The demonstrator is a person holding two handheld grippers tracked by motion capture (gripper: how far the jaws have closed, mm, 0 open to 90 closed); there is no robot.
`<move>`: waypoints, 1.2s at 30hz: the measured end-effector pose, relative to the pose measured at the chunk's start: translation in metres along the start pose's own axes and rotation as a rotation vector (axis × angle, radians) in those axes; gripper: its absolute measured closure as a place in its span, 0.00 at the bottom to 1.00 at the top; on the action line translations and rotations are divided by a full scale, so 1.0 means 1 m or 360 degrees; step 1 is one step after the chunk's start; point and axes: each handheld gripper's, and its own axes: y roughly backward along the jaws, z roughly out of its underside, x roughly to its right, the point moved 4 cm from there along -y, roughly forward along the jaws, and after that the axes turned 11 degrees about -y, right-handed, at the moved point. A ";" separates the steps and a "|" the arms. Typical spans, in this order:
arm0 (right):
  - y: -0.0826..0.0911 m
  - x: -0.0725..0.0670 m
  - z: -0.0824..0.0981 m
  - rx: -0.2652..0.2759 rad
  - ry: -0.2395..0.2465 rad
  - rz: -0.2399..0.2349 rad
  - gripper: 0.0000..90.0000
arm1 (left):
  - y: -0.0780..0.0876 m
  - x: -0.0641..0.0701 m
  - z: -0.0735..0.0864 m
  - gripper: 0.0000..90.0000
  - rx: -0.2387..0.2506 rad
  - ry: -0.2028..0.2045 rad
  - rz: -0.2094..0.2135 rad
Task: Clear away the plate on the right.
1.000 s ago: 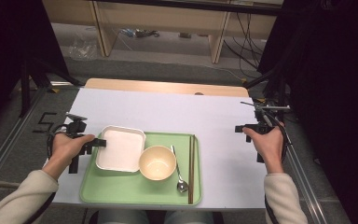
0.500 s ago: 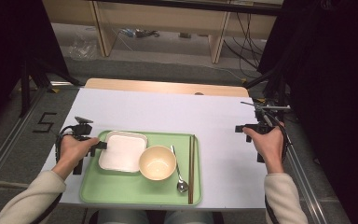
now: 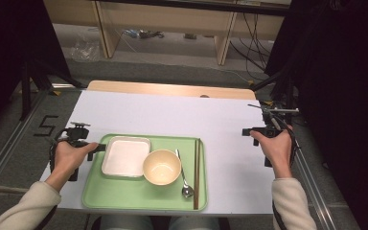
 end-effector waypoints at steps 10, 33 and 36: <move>-0.002 -0.002 0.000 0.0018 -0.0045 -0.0020 0.59 | 0.036 0.003 -0.008 0.32 0.0303 -0.0213 -0.0232; -0.002 0.003 0.003 -0.0082 0.0047 -0.0041 0.58 | 0.063 0.043 0.062 0.26 0.0645 -0.0289 -0.0201; -0.004 0.003 0.003 -0.0008 0.0024 0.0004 0.58 | 0.060 0.044 0.066 0.27 0.0616 -0.0283 -0.0198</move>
